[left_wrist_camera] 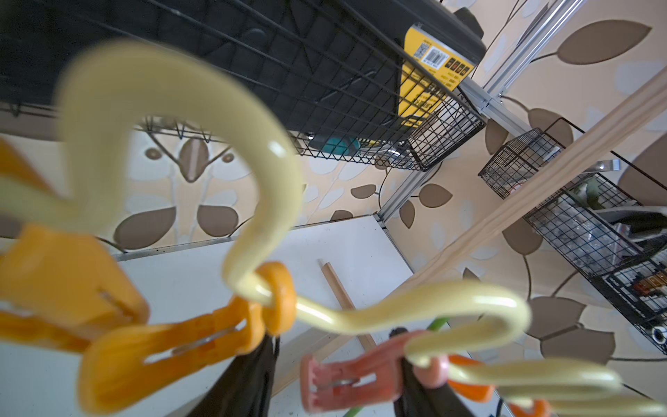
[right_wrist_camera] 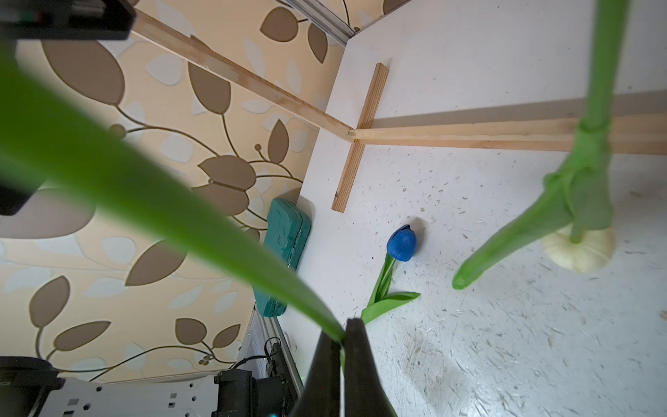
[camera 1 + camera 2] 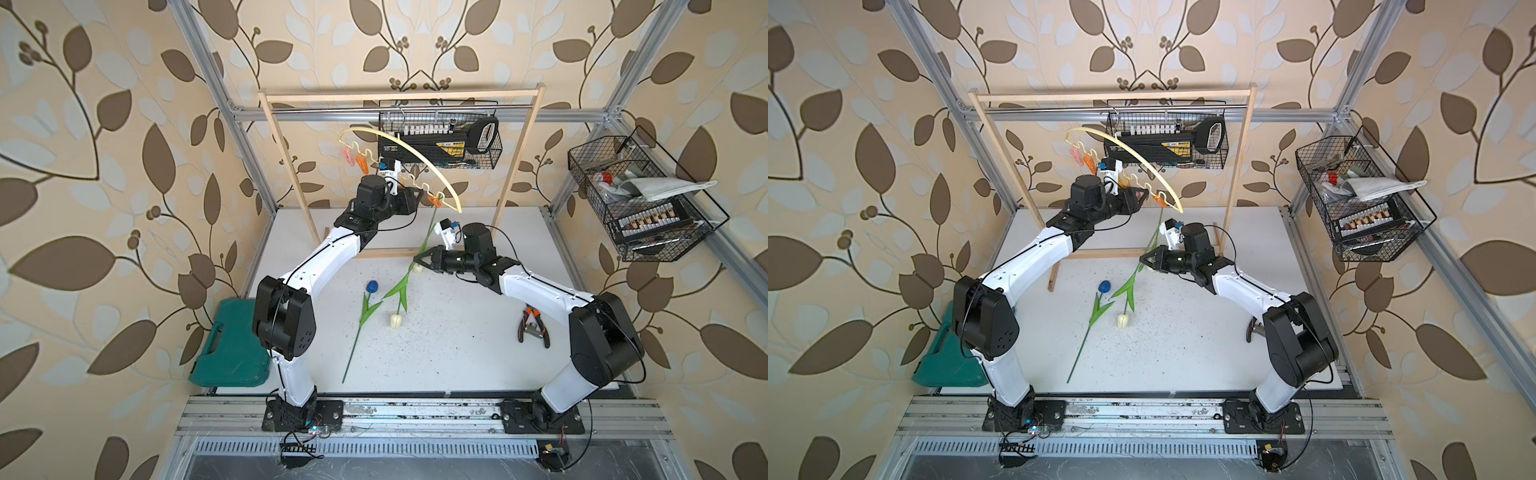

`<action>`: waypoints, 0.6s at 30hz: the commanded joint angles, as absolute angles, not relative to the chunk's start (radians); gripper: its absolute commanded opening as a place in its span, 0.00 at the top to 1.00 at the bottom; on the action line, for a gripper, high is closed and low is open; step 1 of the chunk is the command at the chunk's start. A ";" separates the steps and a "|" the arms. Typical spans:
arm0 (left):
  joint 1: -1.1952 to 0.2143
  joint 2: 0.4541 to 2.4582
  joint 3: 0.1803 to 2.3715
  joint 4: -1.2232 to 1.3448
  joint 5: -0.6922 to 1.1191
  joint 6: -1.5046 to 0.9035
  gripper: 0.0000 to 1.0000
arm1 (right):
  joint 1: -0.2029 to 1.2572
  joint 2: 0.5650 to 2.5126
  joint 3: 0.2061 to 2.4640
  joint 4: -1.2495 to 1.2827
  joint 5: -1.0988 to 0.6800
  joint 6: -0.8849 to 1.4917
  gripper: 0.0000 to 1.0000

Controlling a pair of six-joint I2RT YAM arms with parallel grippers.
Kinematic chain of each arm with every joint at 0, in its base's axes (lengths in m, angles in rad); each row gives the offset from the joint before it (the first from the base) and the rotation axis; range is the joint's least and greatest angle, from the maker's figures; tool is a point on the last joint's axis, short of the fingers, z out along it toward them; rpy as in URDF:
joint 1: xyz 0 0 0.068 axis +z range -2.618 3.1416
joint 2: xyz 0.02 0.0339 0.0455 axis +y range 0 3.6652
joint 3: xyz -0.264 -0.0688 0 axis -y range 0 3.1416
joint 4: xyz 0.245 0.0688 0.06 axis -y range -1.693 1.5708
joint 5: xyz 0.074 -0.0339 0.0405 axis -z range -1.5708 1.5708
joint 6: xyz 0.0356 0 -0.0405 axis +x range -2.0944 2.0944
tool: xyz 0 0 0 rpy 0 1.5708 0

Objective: Dry the flowers on a clothes hanger
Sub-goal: Open the clamp at the hanger.

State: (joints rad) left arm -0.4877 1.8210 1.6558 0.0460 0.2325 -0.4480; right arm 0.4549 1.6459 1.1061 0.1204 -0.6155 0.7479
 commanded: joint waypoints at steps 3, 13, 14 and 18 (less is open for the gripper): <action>-0.504 1.818 1.702 0.068 0.208 -0.446 0.57 | 0.453 1.659 1.144 0.114 -0.629 0.727 1.00; -0.505 1.810 1.707 0.049 0.202 -0.453 0.64 | 0.461 1.661 1.151 0.108 -0.630 0.727 1.00; -0.506 1.808 1.708 0.046 0.201 -0.453 0.64 | 0.462 1.661 1.153 0.105 -0.630 0.727 1.00; -0.505 1.800 1.707 0.035 0.198 -0.454 0.66 | 0.474 1.667 1.165 0.100 -0.626 0.726 1.00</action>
State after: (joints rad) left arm -0.4931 1.8271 1.6642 0.0296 0.2096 -0.4503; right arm 0.4625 1.6474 1.1221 0.1085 -0.6170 0.7418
